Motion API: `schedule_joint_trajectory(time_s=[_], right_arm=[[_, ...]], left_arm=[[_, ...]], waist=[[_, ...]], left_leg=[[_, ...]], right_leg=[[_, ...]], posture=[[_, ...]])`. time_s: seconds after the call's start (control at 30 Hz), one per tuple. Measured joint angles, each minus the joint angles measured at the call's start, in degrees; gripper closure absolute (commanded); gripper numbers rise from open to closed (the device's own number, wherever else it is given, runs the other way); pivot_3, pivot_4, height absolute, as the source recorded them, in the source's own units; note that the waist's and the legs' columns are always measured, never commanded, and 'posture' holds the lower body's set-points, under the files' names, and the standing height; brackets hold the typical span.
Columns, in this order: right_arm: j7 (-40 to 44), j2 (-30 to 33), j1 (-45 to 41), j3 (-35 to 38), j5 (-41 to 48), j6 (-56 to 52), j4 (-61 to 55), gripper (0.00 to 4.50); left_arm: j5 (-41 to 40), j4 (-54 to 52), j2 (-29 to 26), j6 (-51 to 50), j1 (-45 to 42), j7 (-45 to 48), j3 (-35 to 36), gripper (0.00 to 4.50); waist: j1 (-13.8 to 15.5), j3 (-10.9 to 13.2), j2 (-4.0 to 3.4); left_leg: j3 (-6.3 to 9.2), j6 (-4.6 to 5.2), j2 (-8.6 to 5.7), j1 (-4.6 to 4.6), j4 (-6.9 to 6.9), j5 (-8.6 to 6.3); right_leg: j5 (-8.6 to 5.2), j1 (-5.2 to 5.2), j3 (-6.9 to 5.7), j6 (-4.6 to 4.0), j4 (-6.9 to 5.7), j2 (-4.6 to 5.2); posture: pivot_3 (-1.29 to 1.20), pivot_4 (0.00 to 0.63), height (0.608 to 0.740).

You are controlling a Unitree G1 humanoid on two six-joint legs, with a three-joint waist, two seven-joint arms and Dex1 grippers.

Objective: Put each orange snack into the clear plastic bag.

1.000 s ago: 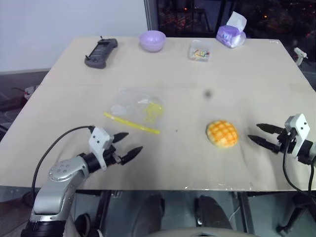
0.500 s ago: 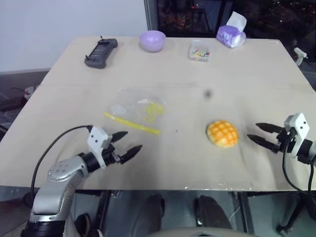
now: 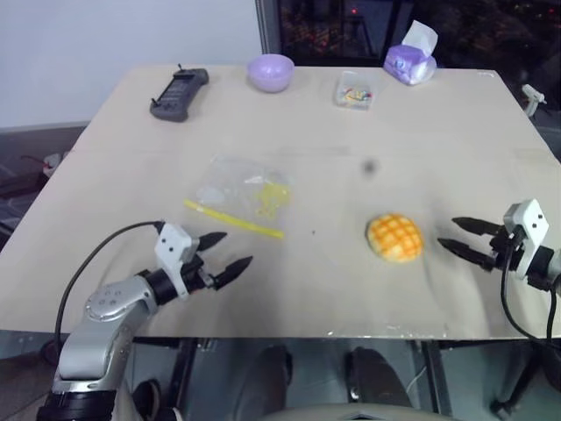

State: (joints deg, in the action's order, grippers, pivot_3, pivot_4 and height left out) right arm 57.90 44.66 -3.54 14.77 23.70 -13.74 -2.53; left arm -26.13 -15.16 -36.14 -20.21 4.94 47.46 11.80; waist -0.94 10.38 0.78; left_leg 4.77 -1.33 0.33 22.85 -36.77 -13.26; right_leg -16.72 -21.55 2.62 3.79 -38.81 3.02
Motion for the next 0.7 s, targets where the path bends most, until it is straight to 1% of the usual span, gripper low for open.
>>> schedule_joint_trajectory(time_s=[0.07,0.17,0.23,0.3,0.4,0.53,0.63,0.67,0.7], right_arm=[[-0.1,0.0,-0.5,0.0,1.5,-1.4,-1.7,1.63],[-0.4,-0.6,-1.4,0.0,7.3,-6.4,-6.9,1.63],[-0.3,-0.6,-1.7,0.0,11.3,-9.8,-11.3,1.63],[-0.2,-0.5,-2.0,-0.1,14.8,-12.9,-15.4,1.63],[-0.2,-0.2,-2.2,-0.6,16.8,-15.3,-18.1,1.63],[-0.3,0.0,-3.1,-1.7,17.0,-16.4,-19.0,1.63],[-0.3,0.0,-4.1,-2.8,16.7,-16.3,-18.9,1.63],[-0.3,0.0,-4.3,-2.9,16.5,-16.3,-18.9,1.63],[-0.3,0.0,-4.4,-3.0,16.5,-16.2,-18.8,1.63]], left_arm=[[0.0,0.0,0.0,0.0,-0.5,-0.3,0.1,0.03],[0.2,0.1,0.0,0.0,-1.5,-1.3,0.3,0.03],[0.4,1.2,-0.1,0.7,-3.5,-1.9,1.2,0.03],[1.9,4.4,-1.3,2.9,-6.8,-2.9,2.6,0.03],[8.1,11.7,-5.1,9.2,-9.8,-4.1,3.0,0.03],[17.5,25.6,-8.9,19.5,-15.8,-7.5,1.8,0.03],[23.2,36.9,-10.8,26.1,-22.8,-10.6,-0.3,0.03],[25.6,42.0,-11.5,29.2,-26.3,-11.5,-1.6,0.03],[26.3,43.7,-11.6,30.1,-27.5,-11.7,-1.8,0.03]], waist=[[0.0,0.0,0.0],[0.0,0.0,0.0],[0.1,0.0,0.0],[0.2,0.0,0.01],[0.2,0.0,0.01],[0.1,0.0,0.04],[0.2,0.0,0.05],[0.3,0.0,0.05],[0.2,0.0,0.05]], left_leg=[[-0.01,0.0,0.0,0.0,0.0,0.0],[0.02,0.0,0.02,0.0,0.0,0.0],[0.06,0.0,0.02,0.02,0.0,0.0],[0.07,0.0,0.01,0.02,0.0,0.0],[0.05,0.0,-0.01,0.03,0.0,0.0],[0.04,0.0,-0.01,0.04,0.02,0.0],[0.11,0.0,-0.02,0.07,0.01,0.0],[0.11,0.0,-0.05,0.09,0.01,0.0],[0.11,0.0,-0.05,0.11,0.01,0.0]], right_leg=[[0.0,0.0,0.0,0.0,0.0,0.0],[0.0,0.0,-0.01,0.0,-0.01,-0.01],[0.0,0.0,-0.06,0.0,-0.01,-0.02],[0.0,0.01,-0.08,0.0,0.0,-0.02],[0.0,0.0,-0.06,0.0,0.03,-0.02],[0.0,-0.02,-0.07,0.01,0.03,-0.02],[0.0,-0.04,-0.14,0.01,0.02,-0.02],[0.0,-0.03,-0.14,0.01,0.02,-0.01],[0.01,-0.04,-0.14,0.02,0.04,0.0]], posture=[[0.0,0.15,0.74],[0.0,0.15,0.74],[0.0,0.15,0.74],[0.0,0.15,0.74],[0.0,0.15,0.74],[0.0,0.15,0.74],[0.0,0.15,0.74],[0.0,0.15,0.74],[0.0,0.15,0.74]])
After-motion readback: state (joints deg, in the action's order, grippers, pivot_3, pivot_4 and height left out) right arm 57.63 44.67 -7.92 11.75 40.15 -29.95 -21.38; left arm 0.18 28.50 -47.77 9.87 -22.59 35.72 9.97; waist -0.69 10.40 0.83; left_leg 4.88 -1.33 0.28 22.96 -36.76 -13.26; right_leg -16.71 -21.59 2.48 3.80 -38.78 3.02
